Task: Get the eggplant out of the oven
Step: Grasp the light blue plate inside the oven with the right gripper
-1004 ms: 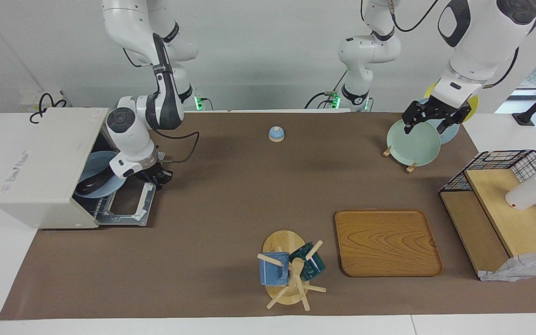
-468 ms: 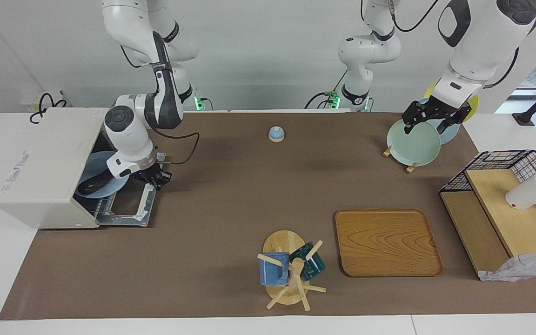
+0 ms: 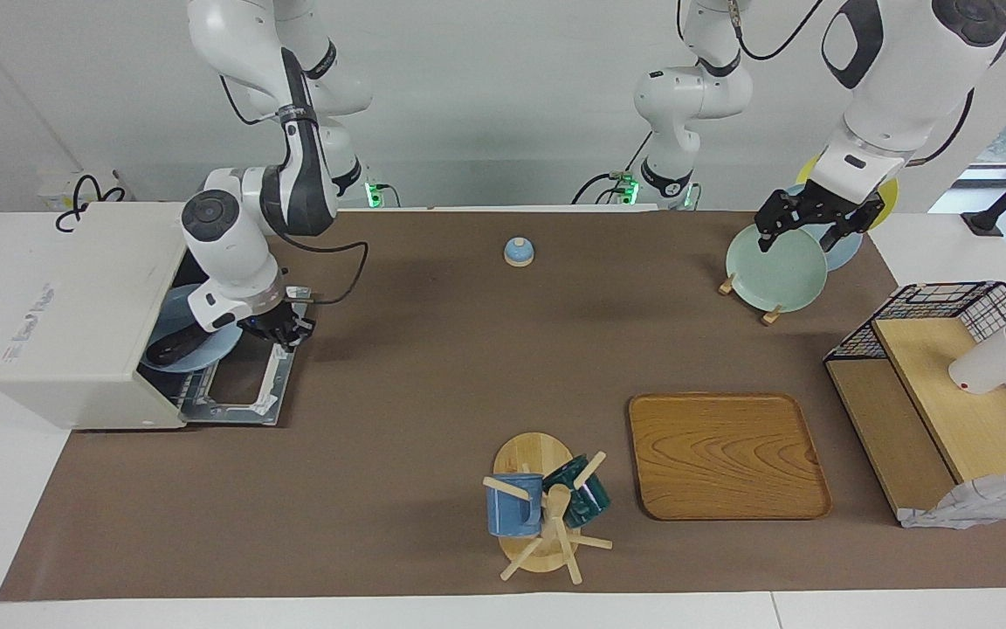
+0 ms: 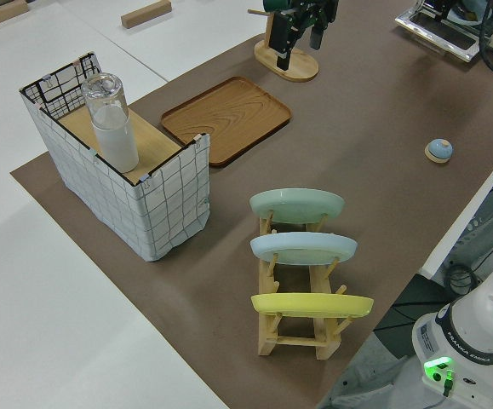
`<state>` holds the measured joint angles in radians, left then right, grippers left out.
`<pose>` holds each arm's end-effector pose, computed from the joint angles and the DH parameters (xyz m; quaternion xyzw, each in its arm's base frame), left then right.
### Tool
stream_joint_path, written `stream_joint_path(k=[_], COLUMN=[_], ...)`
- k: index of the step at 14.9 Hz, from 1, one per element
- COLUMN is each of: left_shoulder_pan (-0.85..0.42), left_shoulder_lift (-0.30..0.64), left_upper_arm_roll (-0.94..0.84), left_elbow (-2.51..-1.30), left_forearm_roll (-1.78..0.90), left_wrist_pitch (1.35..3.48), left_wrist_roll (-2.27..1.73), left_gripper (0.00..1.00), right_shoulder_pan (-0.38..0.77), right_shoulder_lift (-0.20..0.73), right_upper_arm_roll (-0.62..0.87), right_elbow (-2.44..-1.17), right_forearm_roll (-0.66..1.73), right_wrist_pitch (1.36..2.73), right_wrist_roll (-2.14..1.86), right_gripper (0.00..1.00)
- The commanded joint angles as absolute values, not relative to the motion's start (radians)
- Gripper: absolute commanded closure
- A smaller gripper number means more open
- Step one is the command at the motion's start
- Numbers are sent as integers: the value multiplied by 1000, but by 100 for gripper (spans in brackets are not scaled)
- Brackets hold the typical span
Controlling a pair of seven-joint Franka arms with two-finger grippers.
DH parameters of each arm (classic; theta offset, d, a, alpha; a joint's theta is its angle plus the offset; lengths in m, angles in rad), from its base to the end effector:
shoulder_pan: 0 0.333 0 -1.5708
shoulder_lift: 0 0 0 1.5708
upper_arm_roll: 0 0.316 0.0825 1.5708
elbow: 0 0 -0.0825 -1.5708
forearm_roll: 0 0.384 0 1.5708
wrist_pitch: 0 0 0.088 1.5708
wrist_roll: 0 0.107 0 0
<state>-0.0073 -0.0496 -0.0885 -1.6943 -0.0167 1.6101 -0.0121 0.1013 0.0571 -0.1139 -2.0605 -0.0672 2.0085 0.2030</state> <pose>0.5373 -0.0545 0.5965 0.9990 -0.0413 -0.0177 0.0052 0.5471 -0.0104 0.3990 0.9938 -0.0917 -0.0510 0.0379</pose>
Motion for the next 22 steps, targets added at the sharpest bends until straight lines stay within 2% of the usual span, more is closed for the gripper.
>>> stream_joint_path(k=[1,5,7,11,16,17,18,22], left_shoulder_pan=[3,3,3,3,3,3,3,3], left_shoulder_lift=[-60,-60,-60,-60,-60,-60,-60,-60], left_upper_arm_roll=[-97,-97,-97,-97,-97,-97,-97,-97], left_elbow=[-1695,-1695,-1695,-1695,-1695,-1695,-1695,-1695], left_forearm_roll=[5,5,5,5,5,5,5,5], left_wrist_pitch=[1601,1603,1601,1601,1603,1601,1603,1601], left_wrist_roll=[-3,-3,-3,-3,-3,-3,-3,-3], left_gripper=[0,0,0,0,0,0,0,0], right_shoulder_pan=[54,20,2,-8,-9,-11,-9,32], right_shoulder_lift=[48,32,25,21,17,17,17,26], right_upper_arm_roll=[-112,-112,-112,-112,-112,-112,-112,-103], right_elbow=[-2068,-2101,-2141,-2164,-2209,-2209,-2209,-2163], right_forearm_roll=[-98,-98,-98,-98,-98,-98,-98,-162], right_wrist_pitch=[2000,2009,2074,2123,2201,2203,2201,2139], right_wrist_roll=[183,105,68,61,46,34,11,-14], right_gripper=[57,56,58,72,75,84,100,100])
